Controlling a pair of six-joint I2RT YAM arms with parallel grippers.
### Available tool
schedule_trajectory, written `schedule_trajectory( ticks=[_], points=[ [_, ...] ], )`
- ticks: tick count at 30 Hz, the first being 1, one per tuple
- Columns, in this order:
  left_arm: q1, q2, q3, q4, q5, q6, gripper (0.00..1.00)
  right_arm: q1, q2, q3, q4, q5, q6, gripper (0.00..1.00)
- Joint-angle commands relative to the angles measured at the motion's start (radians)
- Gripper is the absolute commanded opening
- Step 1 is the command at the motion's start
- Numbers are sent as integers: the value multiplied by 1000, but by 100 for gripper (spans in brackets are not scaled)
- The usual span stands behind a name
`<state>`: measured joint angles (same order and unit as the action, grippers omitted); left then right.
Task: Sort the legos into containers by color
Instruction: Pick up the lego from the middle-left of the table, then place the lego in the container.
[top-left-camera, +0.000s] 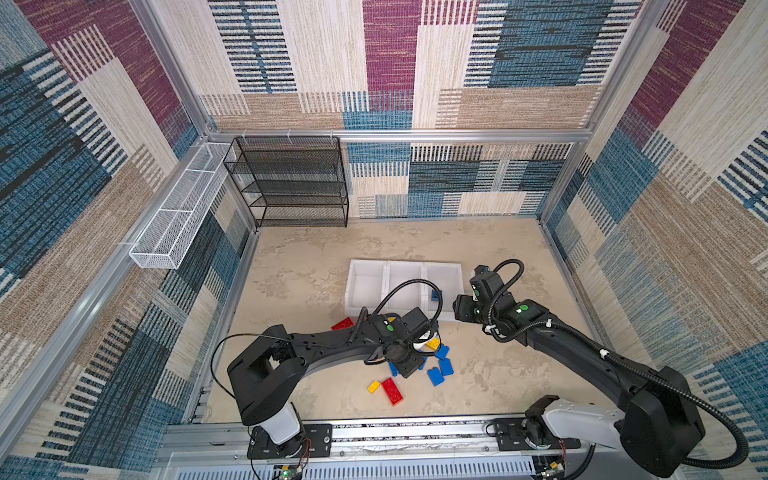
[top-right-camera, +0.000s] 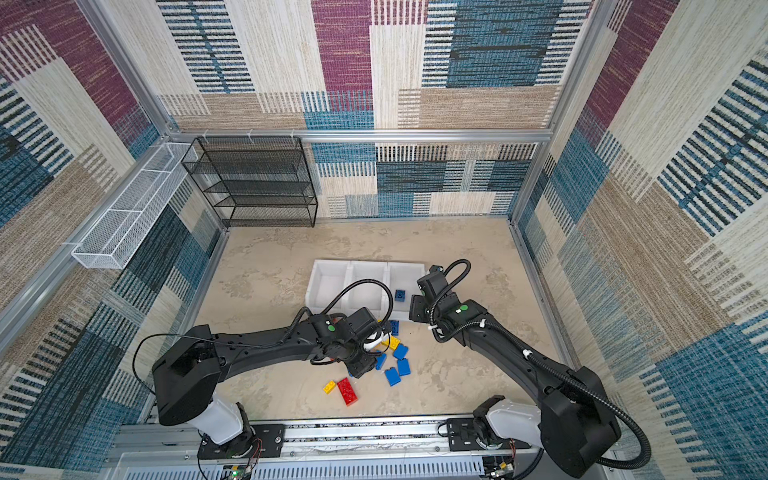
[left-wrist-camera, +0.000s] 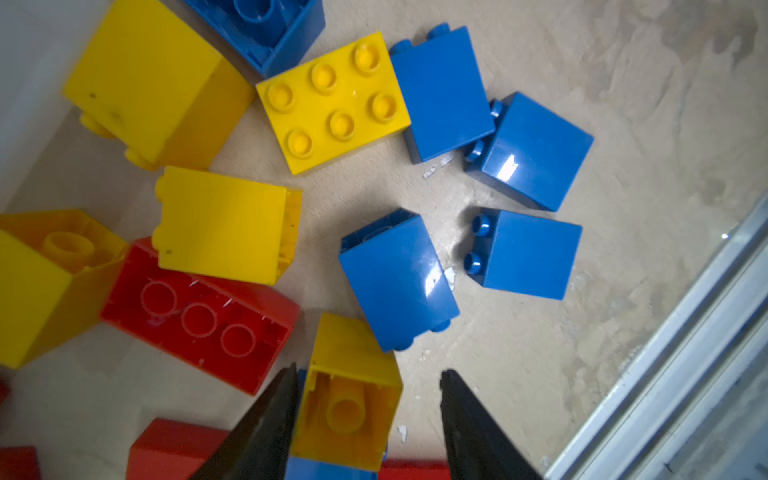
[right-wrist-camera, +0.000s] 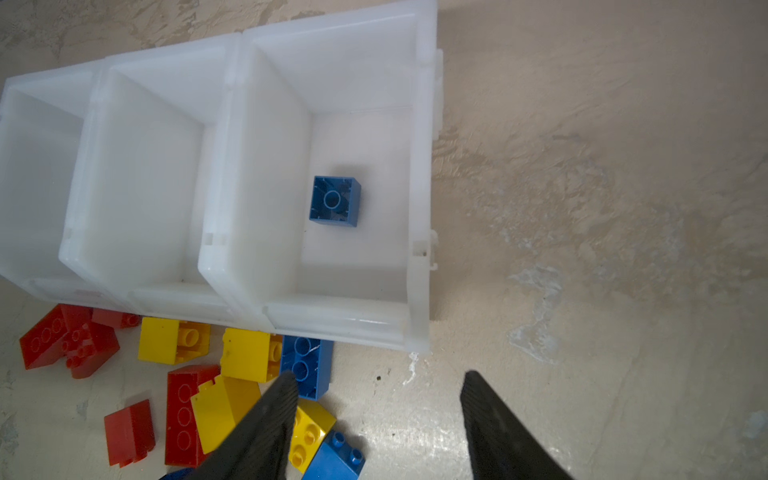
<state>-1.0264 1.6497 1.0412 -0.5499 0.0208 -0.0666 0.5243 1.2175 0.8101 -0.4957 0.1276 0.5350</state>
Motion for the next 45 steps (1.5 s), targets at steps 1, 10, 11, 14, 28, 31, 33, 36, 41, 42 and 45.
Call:
schedule_trajectory(
  ticks=[1, 10, 11, 14, 28, 31, 33, 36, 41, 42, 45],
  points=[
    [-5, 7, 10, -15, -41, 30, 50, 0, -3, -3, 2, 9, 13, 65],
    [-24, 22, 14, -13, -68, 36, 31, 1, -8, -2, -3, 15, 16, 64],
    [-25, 19, 16, -15, -67, 33, 30, 0, -8, -4, -3, 16, 16, 64],
    [-27, 6, 18, -14, -65, 28, 28, 0, -11, -3, -7, 15, 16, 63],
    [59, -173, 69, -34, -147, 39, 25, 1, -35, 8, -23, 24, 16, 61],
    [138, -196, 69, -38, -142, 50, 25, 1, -39, 8, -24, 22, 16, 61],
    [207, -213, 64, -32, -123, 56, 25, 0, -44, 5, -25, 23, 16, 61],
    [323, -226, 58, -13, -107, 68, 25, 1, -46, 4, -26, 23, 16, 60],
    [464, -180, 93, -9, -97, 108, 25, 1, -50, 3, -26, 20, 19, 60],
    [488, -161, 102, -8, -98, 113, 25, 0, -53, 3, -27, 19, 20, 60],
    [540, -114, 119, 8, -88, 114, 25, 1, -63, -4, -30, 19, 25, 60]
  ],
)
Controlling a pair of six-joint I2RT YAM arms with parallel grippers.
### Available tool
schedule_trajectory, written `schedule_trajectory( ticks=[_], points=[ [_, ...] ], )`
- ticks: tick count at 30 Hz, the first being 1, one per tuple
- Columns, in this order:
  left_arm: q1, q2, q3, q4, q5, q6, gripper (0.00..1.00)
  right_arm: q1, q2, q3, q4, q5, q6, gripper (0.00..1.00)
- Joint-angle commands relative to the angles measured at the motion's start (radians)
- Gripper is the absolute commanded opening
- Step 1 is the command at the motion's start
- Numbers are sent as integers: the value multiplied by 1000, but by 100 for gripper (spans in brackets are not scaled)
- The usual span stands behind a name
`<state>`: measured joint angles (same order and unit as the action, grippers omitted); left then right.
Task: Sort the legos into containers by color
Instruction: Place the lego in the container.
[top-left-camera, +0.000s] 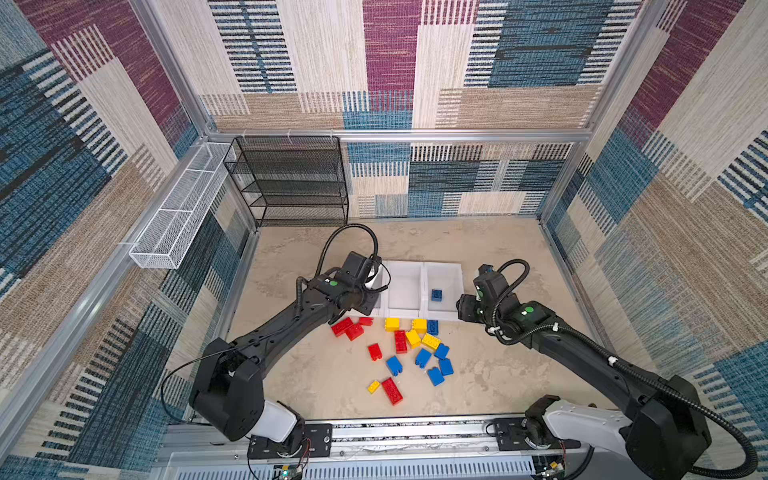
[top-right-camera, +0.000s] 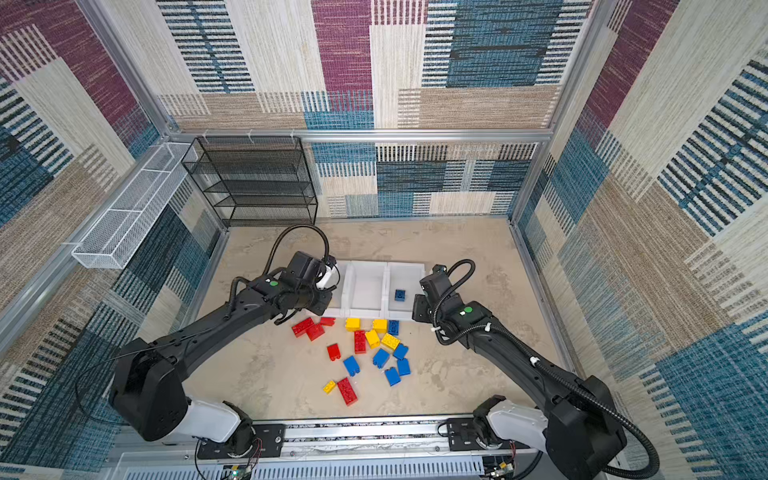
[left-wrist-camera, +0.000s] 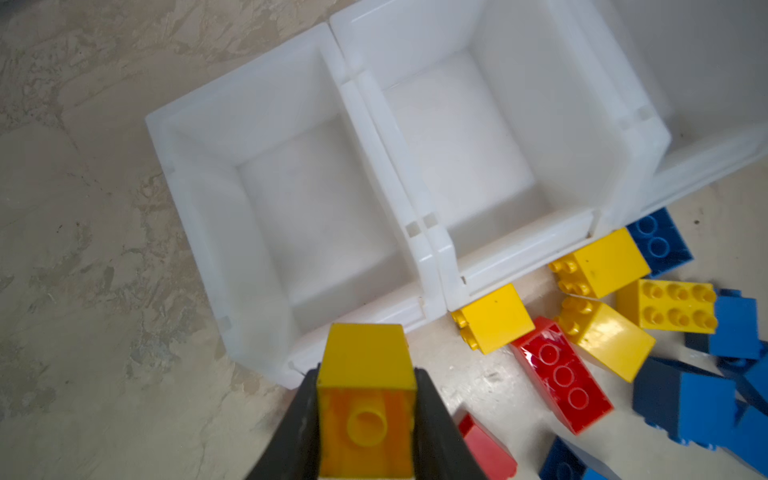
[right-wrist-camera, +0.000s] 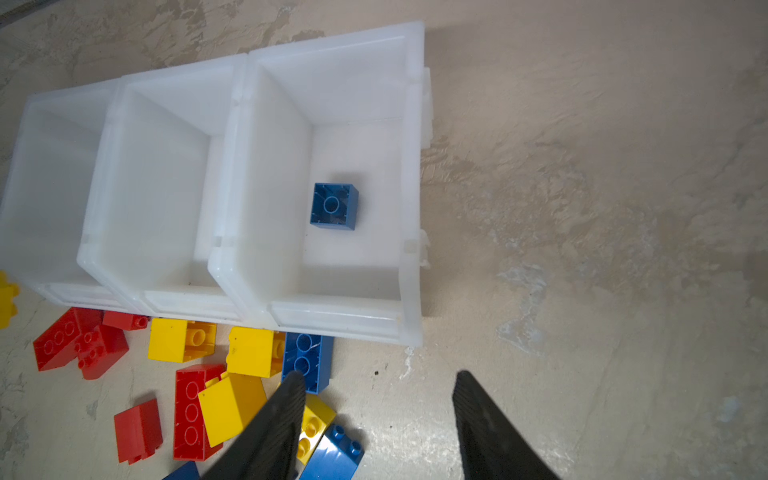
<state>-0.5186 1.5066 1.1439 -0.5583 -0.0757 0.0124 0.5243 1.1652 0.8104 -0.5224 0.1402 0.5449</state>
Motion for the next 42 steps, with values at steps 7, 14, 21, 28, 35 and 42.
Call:
schedule_trajectory(
  ticks=[7, 14, 21, 28, 35, 42],
  points=[
    [69, 153, 85, 29, 36, 35, 25, 1, -22, -3, -20, 6, 18, 60],
    [73, 241, 145, 23, 31, 32, 34, 0, -30, 11, -42, 7, 16, 60],
    [73, 234, 140, 43, 42, 19, 41, 1, -33, 13, -48, 8, 16, 60],
    [73, 200, 130, 39, 45, 7, 56, 0, -29, 16, -48, 7, 16, 61],
    [74, 71, 49, 44, 56, -54, 58, 1, -27, 20, -47, -8, 10, 60],
    [75, -152, -147, 61, 46, -164, 60, 39, 6, 23, -26, -54, 22, 59]
  ],
)
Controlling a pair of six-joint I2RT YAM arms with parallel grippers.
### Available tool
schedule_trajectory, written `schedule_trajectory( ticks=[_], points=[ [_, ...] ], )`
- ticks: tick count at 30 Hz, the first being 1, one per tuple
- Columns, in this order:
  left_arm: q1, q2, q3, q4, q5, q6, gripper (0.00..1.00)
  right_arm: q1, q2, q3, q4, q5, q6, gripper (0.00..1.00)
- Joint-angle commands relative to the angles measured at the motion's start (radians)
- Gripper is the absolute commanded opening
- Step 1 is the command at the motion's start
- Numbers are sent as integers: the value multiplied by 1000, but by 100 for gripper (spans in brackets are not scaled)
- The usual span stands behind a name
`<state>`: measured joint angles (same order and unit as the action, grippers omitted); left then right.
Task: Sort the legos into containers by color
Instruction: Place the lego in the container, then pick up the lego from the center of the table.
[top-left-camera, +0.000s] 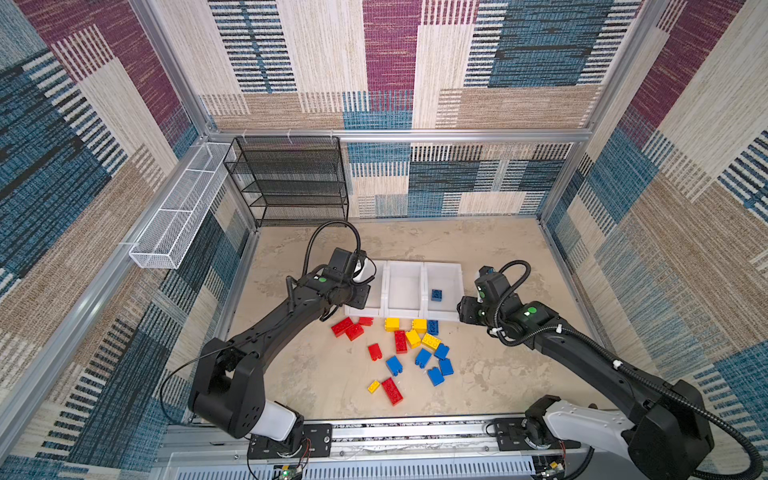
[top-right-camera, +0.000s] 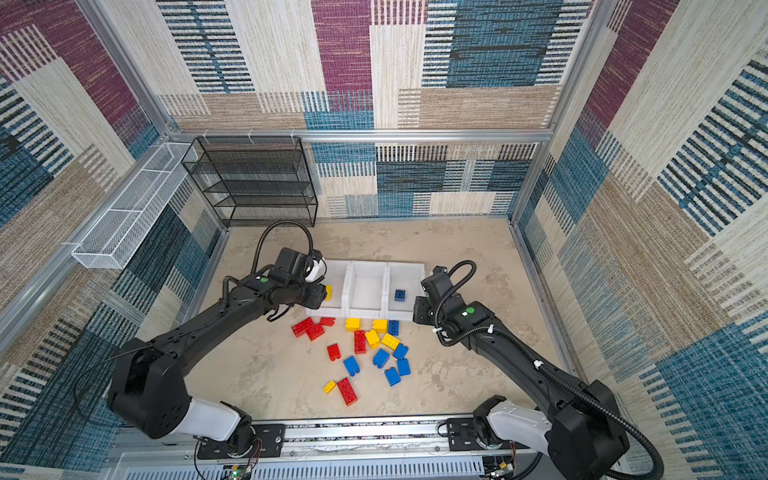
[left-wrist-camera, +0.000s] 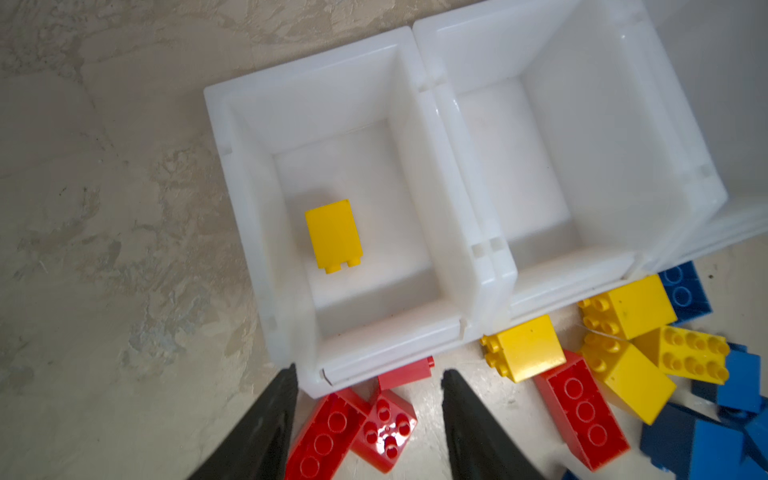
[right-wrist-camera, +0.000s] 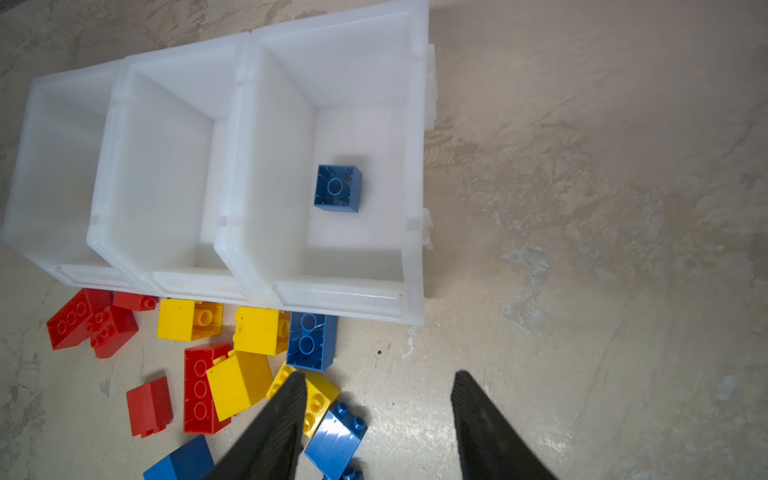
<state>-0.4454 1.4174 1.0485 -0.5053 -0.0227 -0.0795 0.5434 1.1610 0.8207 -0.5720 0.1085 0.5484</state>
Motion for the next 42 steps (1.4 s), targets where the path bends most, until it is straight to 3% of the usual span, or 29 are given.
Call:
schedule_trajectory(
  ticks=[1, 9, 20, 42],
  points=[
    [1, -96, -78, 9, -10, -86, 60, 34, 16, 16, 23, -19, 25, 59],
    [2, -331, -263, 9, -2, -259, 62, 206, 134, 90, 54, -9, 82, 57],
    [1, -471, -376, -8, -6, -350, 62, 424, 418, 251, 116, -33, 107, 57],
    [1, -479, -415, 28, 44, -379, 62, 461, 606, 289, 85, -7, 153, 57]
  ],
)
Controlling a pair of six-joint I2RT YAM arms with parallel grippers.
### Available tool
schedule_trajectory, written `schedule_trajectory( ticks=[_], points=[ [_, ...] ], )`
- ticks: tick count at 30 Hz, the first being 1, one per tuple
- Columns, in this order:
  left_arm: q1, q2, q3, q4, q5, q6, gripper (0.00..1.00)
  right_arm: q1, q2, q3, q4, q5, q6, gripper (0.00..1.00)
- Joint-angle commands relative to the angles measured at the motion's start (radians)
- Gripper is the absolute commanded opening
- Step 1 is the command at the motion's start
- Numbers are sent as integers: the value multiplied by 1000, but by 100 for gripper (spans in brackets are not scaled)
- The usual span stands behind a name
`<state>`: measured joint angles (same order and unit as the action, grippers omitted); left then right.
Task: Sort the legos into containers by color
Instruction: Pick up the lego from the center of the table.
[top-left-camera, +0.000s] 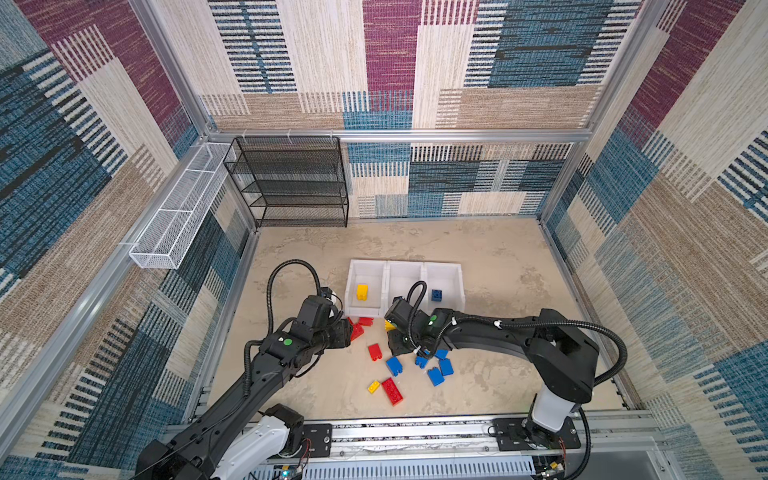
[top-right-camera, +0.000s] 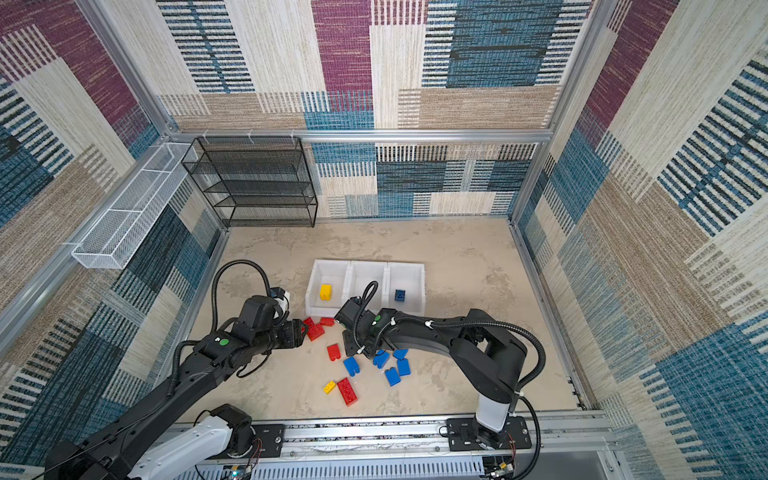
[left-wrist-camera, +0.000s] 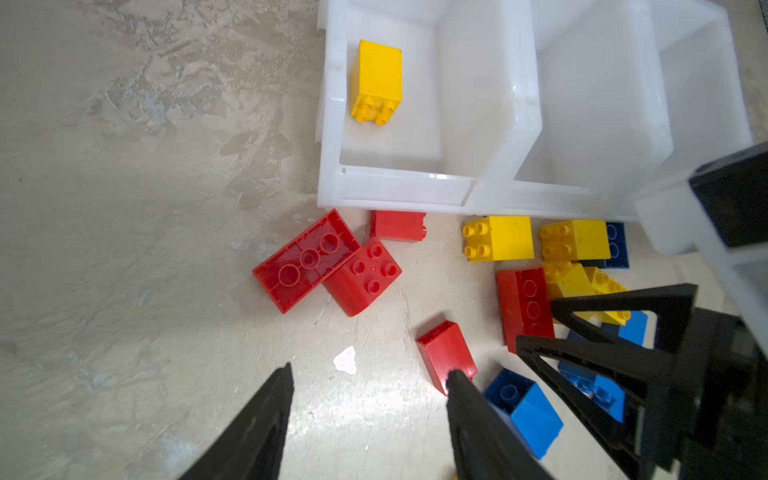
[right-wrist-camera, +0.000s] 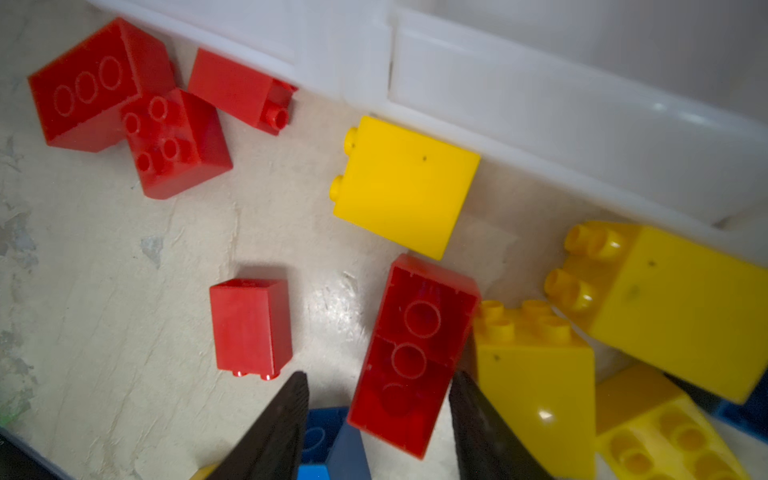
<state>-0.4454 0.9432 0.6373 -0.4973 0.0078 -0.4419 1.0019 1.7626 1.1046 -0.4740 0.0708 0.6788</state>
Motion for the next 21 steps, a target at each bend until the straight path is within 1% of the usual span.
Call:
schedule_trajectory(
  ticks=[1, 7, 11, 15, 21],
  points=[
    [2, -7, -6, 20, 12, -17, 62, 3, 10, 2, -18, 33, 26, 57],
    [1, -5, -5, 23, 16, -17, 62, 2, 31, 8, -14, 42, 36, 57],
    [1, -3, -6, 24, 20, -17, 62, 2, 70, 50, -32, 62, 32, 54],
    [2, -8, -8, 23, 23, -18, 62, 2, 88, 65, -53, 94, 47, 50],
    [2, -15, -12, 23, 26, -23, 63, 2, 77, 36, -66, 112, 53, 39]
  ],
)
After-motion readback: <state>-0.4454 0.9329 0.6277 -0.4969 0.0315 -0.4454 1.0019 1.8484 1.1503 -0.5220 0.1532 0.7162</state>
